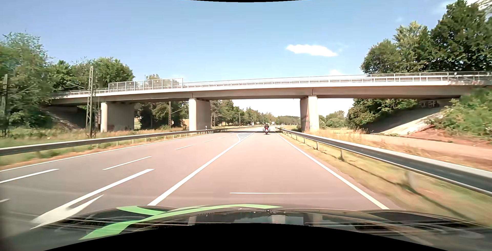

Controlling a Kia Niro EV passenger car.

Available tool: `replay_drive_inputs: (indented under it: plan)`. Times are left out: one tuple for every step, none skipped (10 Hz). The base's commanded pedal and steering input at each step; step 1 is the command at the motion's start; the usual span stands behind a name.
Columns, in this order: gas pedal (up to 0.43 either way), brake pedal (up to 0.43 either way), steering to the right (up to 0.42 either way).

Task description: Follow the waypoints while adhering to traffic rules and regulations

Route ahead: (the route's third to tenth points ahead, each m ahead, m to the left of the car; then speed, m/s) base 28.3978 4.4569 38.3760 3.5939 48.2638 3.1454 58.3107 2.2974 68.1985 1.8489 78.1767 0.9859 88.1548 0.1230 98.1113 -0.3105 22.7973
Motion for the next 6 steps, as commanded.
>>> replay_drive_inputs:
  plan:
    - [0.13, 0.0, 0.004]
    - [0.118, 0.0, 0.004]
    - [0.098, 0.0, 0.004]
    - [0.098, 0.0, 0.004]
    - [0.098, 0.0, 0.004]
    - [0.11, 0.0, 0.004]
